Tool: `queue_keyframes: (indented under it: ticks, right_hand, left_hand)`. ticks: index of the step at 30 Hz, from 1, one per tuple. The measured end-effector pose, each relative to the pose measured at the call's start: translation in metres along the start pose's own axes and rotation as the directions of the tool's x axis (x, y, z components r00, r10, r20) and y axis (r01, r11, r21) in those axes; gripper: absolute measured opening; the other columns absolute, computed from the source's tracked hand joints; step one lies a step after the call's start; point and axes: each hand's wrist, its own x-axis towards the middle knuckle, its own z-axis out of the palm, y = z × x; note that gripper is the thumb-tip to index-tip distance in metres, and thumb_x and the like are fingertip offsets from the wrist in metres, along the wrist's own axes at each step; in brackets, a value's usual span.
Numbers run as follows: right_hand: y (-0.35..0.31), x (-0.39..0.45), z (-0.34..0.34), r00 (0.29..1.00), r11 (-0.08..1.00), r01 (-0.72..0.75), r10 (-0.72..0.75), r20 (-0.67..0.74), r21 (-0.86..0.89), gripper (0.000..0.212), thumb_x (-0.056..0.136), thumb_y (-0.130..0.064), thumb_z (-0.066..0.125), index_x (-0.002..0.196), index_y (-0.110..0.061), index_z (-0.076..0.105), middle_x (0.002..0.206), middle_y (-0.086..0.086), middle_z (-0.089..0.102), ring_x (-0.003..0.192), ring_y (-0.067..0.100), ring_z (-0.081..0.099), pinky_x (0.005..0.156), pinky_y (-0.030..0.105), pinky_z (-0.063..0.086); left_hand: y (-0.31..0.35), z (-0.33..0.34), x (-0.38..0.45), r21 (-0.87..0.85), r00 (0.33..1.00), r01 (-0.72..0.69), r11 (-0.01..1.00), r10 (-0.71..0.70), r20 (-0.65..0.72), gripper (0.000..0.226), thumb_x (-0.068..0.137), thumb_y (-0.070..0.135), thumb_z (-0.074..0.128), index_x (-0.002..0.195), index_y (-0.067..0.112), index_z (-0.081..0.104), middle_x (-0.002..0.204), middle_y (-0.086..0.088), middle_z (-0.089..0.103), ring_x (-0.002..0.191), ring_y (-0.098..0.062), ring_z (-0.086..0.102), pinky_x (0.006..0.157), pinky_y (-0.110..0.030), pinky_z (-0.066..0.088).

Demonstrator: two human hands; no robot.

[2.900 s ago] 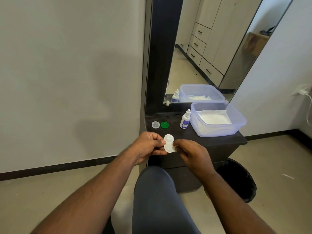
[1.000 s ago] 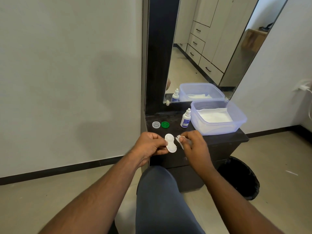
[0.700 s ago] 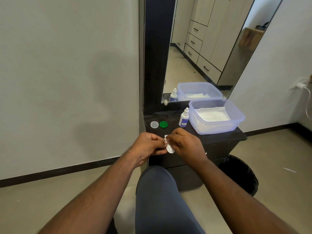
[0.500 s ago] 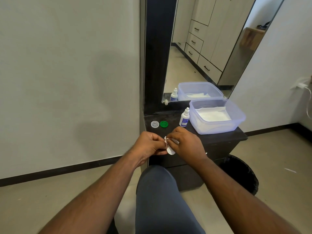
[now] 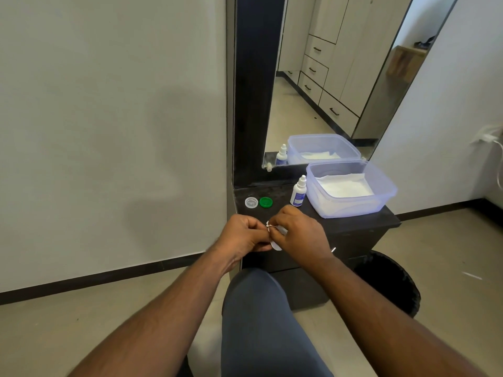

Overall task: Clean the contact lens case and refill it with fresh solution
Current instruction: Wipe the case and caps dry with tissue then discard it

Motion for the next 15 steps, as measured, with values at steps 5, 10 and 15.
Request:
queue_keyframes:
  ticks: [5, 10, 15]
  right_hand:
    - [-0.002, -0.008, 0.014, 0.973, 0.987, -0.089, 0.115, -0.198, 0.136, 0.011, 0.082, -0.024, 0.071, 0.087, -0.015, 0.072, 0.088, -0.001, 0.063, 0.072, 0.009, 0.055, 0.059, 0.015, 0.036]
    - [0.004, -0.014, 0.018, 0.979, 0.991, -0.037, 0.061, -0.194, 0.126, 0.012, 0.080, -0.021, 0.074, 0.085, -0.010, 0.071, 0.085, 0.002, 0.064, 0.070, 0.011, 0.058, 0.058, 0.017, 0.043]
    - [0.012, -0.010, 0.009, 0.984, 0.984, 0.005, 0.027, -0.175, 0.177, 0.008, 0.079, -0.018, 0.074, 0.082, -0.010, 0.072, 0.083, 0.001, 0.064, 0.071, 0.013, 0.059, 0.060, 0.031, 0.051]
  left_hand:
    - [-0.001, 0.001, 0.000, -0.002, 1.000, -0.012, 1.000, 0.012, -0.025, 0.016, 0.075, -0.006, 0.071, 0.087, -0.014, 0.064, 0.081, -0.024, 0.067, 0.073, -0.027, 0.070, 0.064, -0.029, 0.060]
    - [-0.001, 0.001, -0.003, -0.004, 0.999, -0.029, 1.000, 0.029, -0.037, 0.017, 0.076, -0.007, 0.071, 0.088, -0.015, 0.063, 0.080, -0.022, 0.066, 0.072, -0.025, 0.070, 0.062, -0.026, 0.059]
    - [-0.003, 0.003, -0.002, -0.032, 0.998, -0.043, 0.999, 0.042, -0.057, 0.014, 0.076, -0.012, 0.067, 0.088, -0.019, 0.061, 0.081, -0.025, 0.065, 0.070, -0.026, 0.069, 0.059, -0.024, 0.058]
